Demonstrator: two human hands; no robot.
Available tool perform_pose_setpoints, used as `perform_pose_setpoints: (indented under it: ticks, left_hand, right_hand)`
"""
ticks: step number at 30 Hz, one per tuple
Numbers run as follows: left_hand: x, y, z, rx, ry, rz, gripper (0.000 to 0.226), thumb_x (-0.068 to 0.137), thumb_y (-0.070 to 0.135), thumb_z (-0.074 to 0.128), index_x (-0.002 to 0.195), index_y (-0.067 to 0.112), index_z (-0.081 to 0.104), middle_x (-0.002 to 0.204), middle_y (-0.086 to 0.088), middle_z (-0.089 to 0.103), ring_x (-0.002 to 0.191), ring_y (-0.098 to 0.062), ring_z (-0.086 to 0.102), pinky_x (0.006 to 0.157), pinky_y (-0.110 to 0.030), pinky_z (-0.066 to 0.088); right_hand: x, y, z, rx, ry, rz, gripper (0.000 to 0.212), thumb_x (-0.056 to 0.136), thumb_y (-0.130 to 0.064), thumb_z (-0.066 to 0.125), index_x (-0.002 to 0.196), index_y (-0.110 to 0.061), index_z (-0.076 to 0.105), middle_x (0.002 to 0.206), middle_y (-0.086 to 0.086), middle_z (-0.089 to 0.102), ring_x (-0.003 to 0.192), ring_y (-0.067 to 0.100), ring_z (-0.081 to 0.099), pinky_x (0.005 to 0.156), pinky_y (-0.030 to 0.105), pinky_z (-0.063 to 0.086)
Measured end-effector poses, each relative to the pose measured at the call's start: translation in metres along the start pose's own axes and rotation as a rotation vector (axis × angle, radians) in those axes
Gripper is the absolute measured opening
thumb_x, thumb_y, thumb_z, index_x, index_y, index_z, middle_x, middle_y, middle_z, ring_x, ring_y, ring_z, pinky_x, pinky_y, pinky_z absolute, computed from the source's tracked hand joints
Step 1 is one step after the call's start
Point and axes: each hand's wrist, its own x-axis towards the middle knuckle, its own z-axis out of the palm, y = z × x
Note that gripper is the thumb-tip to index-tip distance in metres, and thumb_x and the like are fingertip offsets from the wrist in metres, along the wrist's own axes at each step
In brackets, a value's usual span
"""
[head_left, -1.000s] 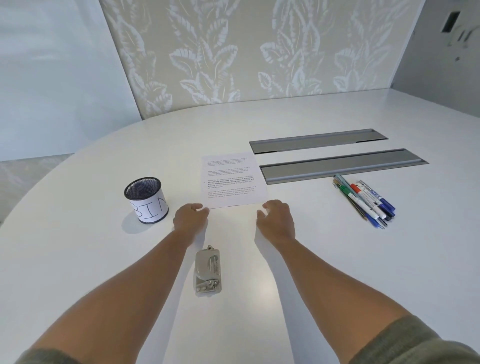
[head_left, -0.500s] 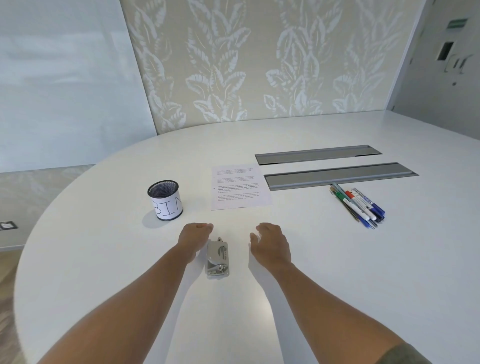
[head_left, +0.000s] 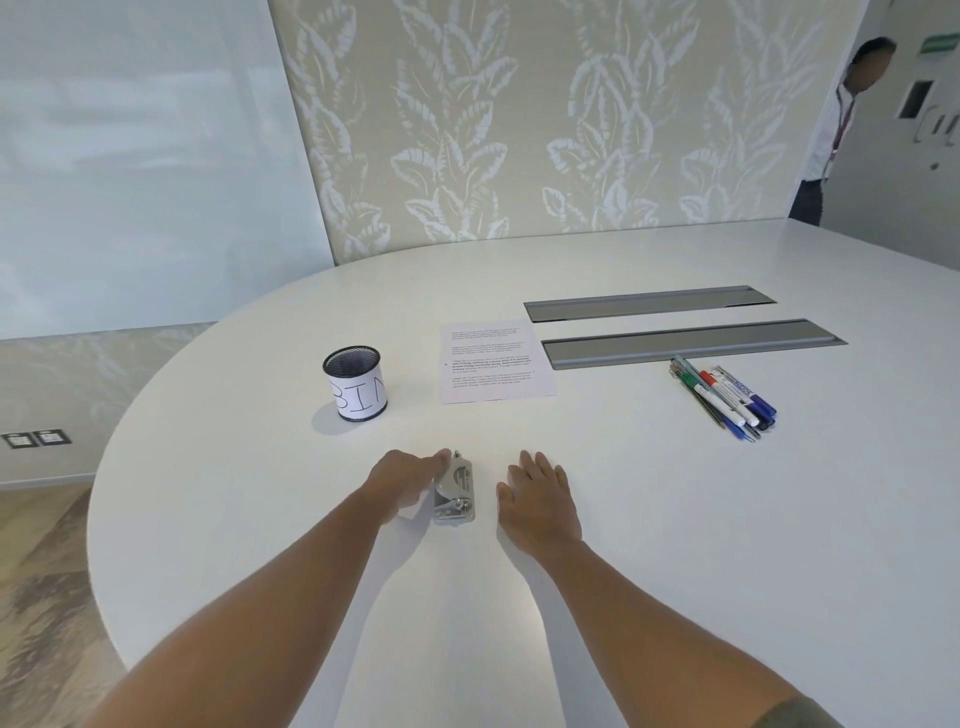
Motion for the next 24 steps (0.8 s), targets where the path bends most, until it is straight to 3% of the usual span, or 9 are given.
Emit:
perform_pose_setpoints:
  ticks: [3,6,8,9,11,16,19,24]
  left_hand:
    - [-0.007,-0.001,-0.001,-0.02,-0.055,-0.005,0.032,0.076,0.04,0.068,0.074,0.011,0.054,0.062,-0.002,0.045,0.047,-0.017,0.035,0.052,-0.023,0.028]
    - [-0.011,-0.001,0.001,-0.095,-0.067,-0.002,0.022,0.078,0.023,0.069,0.086,0.002,0.065,0.069,-0.005,0.057,0.056,-0.018,0.054,0.054,-0.021,0.044]
    - [-0.012,-0.001,0.003,-0.134,-0.064,-0.009,0.029,0.078,0.017,0.069,0.099,-0.003,0.069,0.09,-0.015,0.071,0.081,-0.024,0.072,0.073,-0.029,0.06]
    - [-0.012,-0.002,0.004,-0.14,-0.056,-0.008,0.032,0.078,0.016,0.069,0.102,-0.004,0.07,0.097,-0.018,0.073,0.09,-0.027,0.073,0.083,-0.033,0.06]
    - [-0.012,-0.002,0.005,-0.139,-0.047,-0.005,0.032,0.077,0.016,0.068,0.101,-0.005,0.07,0.092,-0.017,0.072,0.084,-0.027,0.071,0.084,-0.033,0.058]
    - [-0.014,0.002,0.003,-0.16,-0.025,-0.018,0.018,0.082,0.016,0.066,0.09,0.0,0.067,0.078,-0.011,0.062,0.067,-0.022,0.06,0.063,-0.026,0.052]
    - [-0.012,0.003,-0.005,-0.167,0.024,-0.008,0.024,0.08,0.018,0.063,0.092,-0.001,0.068,0.088,-0.014,0.072,0.08,-0.024,0.071,0.079,-0.033,0.059]
    - [-0.006,0.002,-0.031,-0.178,0.12,0.02,0.026,0.074,0.018,0.059,0.092,0.001,0.068,0.095,-0.014,0.074,0.089,-0.027,0.071,0.089,-0.04,0.058]
  right_hand:
    - [-0.004,-0.003,0.001,-0.008,-0.009,0.003,0.048,0.103,-0.034,0.026,0.143,-0.014,0.042,0.164,0.003,0.017,0.152,0.019,0.006,0.123,0.04,0.001]
    - [-0.008,-0.003,0.001,-0.006,-0.012,0.008,0.049,0.103,-0.034,0.025,0.144,-0.014,0.041,0.164,0.003,0.016,0.152,0.019,0.006,0.124,0.039,0.001]
    - [-0.01,-0.003,0.001,-0.006,-0.015,0.007,0.049,0.103,-0.034,0.025,0.145,-0.014,0.041,0.164,0.003,0.017,0.152,0.018,0.006,0.124,0.039,0.001]
    - [-0.01,-0.003,0.001,-0.008,-0.015,0.004,0.049,0.103,-0.034,0.025,0.145,-0.015,0.041,0.164,0.003,0.017,0.152,0.018,0.006,0.124,0.039,0.001]
    - [-0.011,-0.002,0.0,-0.011,-0.013,0.0,0.049,0.103,-0.034,0.025,0.145,-0.015,0.041,0.164,0.002,0.017,0.152,0.018,0.006,0.124,0.038,0.001]
    - [-0.012,-0.002,0.0,-0.003,-0.011,0.003,0.049,0.102,-0.035,0.025,0.144,-0.015,0.041,0.164,0.002,0.018,0.152,0.017,0.006,0.124,0.038,0.001]
    - [-0.013,-0.003,-0.001,0.002,-0.008,0.004,0.048,0.102,-0.035,0.026,0.143,-0.016,0.043,0.164,0.002,0.018,0.152,0.018,0.006,0.124,0.038,0.001]
    - [-0.013,-0.004,-0.003,-0.001,-0.01,0.006,0.048,0.102,-0.035,0.026,0.142,-0.015,0.043,0.164,0.003,0.018,0.152,0.018,0.007,0.124,0.039,0.002]
